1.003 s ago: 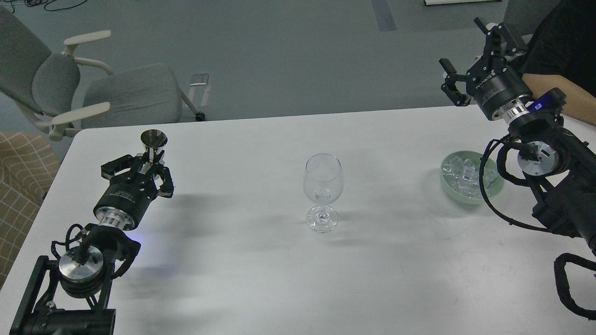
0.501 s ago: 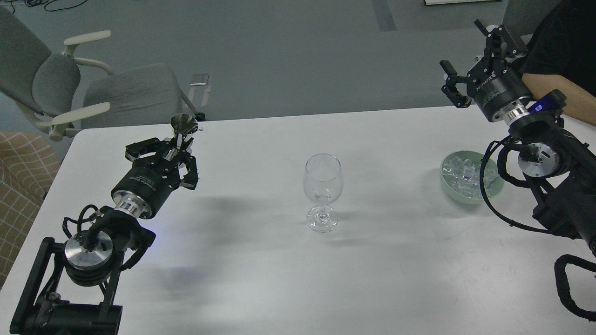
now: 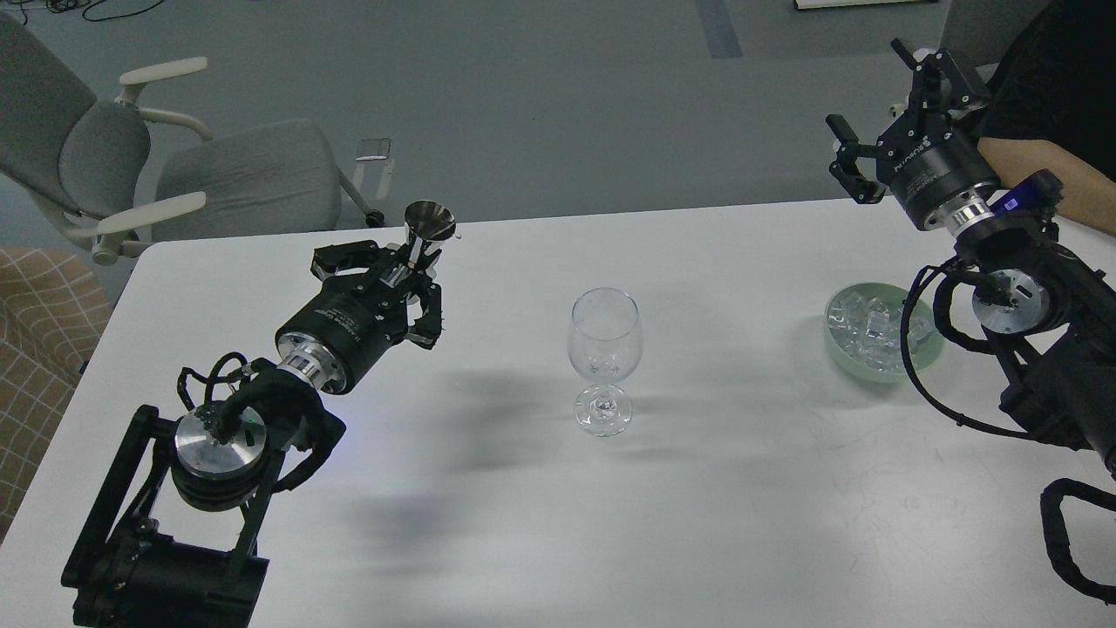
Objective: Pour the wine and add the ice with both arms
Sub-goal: 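Lift the jigger with the left gripper and carry it over the wine glass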
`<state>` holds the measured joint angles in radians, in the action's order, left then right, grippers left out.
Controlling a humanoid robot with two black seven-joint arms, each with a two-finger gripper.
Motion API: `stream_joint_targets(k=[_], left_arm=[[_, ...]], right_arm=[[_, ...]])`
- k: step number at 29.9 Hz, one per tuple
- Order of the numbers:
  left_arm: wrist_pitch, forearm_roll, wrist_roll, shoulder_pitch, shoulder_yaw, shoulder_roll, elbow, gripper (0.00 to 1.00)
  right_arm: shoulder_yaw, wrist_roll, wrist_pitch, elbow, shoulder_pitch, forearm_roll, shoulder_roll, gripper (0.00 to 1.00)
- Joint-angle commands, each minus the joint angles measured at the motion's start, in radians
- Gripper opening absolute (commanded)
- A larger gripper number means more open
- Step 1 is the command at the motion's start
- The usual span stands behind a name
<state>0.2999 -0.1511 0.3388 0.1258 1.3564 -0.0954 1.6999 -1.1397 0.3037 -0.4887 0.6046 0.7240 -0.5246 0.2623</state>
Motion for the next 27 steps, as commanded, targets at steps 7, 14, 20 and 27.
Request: stream_joint_targets(k=[7,14,20,27], left_arm=[[0.062,-0.034,0.043,0.014,-0.046,0.003,0.061,0.00],[0.064,-0.038,0.051,0.026,-0.085,0.000,0.061,0.00],[0.064,-0.039,0.052,0.049,-0.115,-0.001,0.061,0.00],[0.050,-0.041,0.086,0.051,-0.129,-0.007,0.061,0.00]], right_arm=[[0.000,-0.002,0.000,0.000,0.000,0.000,0.005,1.00],[0.002,0.000,0.000,0.000,-0.001,0.000,0.005,1.00],[0.002,0.000,0.000,-0.002,-0.003,0.000,0.005,1.00],[0.002,-0.002,0.000,-0.002,-0.003,0.000,0.005,1.00]])
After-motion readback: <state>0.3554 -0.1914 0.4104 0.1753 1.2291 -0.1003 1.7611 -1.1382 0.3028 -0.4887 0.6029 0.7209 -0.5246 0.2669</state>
